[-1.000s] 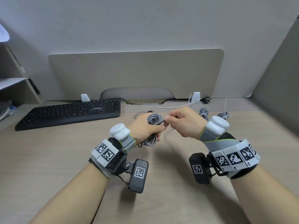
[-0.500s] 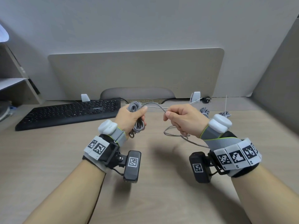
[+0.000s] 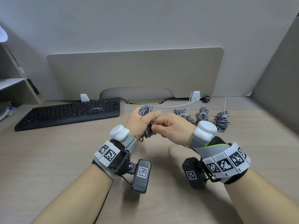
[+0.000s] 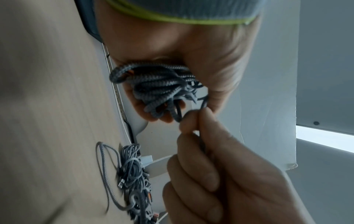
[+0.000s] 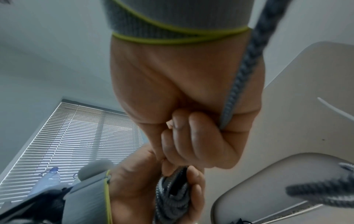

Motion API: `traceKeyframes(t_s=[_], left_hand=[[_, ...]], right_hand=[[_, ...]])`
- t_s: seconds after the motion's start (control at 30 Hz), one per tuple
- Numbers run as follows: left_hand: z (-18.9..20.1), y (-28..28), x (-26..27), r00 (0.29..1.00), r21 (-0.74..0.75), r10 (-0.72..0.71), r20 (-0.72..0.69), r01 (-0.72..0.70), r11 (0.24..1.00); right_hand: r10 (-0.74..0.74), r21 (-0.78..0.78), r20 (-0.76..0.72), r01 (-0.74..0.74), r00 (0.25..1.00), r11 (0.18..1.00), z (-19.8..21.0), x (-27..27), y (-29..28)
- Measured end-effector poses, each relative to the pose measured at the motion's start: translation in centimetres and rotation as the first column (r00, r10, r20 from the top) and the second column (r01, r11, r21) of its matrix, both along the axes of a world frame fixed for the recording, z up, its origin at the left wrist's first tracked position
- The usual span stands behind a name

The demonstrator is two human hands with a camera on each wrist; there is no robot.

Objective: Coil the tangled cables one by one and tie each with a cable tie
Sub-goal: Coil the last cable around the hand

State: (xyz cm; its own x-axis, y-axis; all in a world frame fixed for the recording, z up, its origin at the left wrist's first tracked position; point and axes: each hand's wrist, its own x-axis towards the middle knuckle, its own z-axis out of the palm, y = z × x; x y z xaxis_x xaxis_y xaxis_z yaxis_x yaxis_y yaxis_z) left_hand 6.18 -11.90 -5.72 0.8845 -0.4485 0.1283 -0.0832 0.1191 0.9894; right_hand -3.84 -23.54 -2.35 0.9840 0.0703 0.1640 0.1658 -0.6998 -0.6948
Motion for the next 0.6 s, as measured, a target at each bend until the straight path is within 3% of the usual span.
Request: traceKeyframes(t_s=[0.1,0.27,0.37,0.5,0.6], left_hand=[[0.2,0.6,1.3,0.993,-0.018,0.113,0.019,-0.112,0.994],[1.0,3.1,4.7,0.968,-0.137,0.252,-0.018,-0.252,0.958],[1.4,5.0,6.6,0.943,-0.188,0.328,-0.054,-0.332,0.924],[1.9,5.6,7.2,0.942,-0.218,0.332,-0.049,-0.335,0.917],[2.4,5.2,6.1,0.967,-0.167,0.255,-0.005,-0.252,0.953]], right_hand=[[-0.058,-0.019,-0.046,0.057,0.997,0.998,-0.1,-0.2,-0.3],[-0.072,0.154,-0.141,0.094,0.987,0.984,-0.4,-0.1,-0.9],[-0.072,0.166,-0.173,0.101,0.982,0.981,-0.3,-0.1,-1.5],[-0.072,0.209,-0.183,0.11,0.98,0.972,-0.1,0.1,-2.1],[-0.089,0.171,-0.183,0.121,0.979,0.978,0.0,-0.1,-2.3]])
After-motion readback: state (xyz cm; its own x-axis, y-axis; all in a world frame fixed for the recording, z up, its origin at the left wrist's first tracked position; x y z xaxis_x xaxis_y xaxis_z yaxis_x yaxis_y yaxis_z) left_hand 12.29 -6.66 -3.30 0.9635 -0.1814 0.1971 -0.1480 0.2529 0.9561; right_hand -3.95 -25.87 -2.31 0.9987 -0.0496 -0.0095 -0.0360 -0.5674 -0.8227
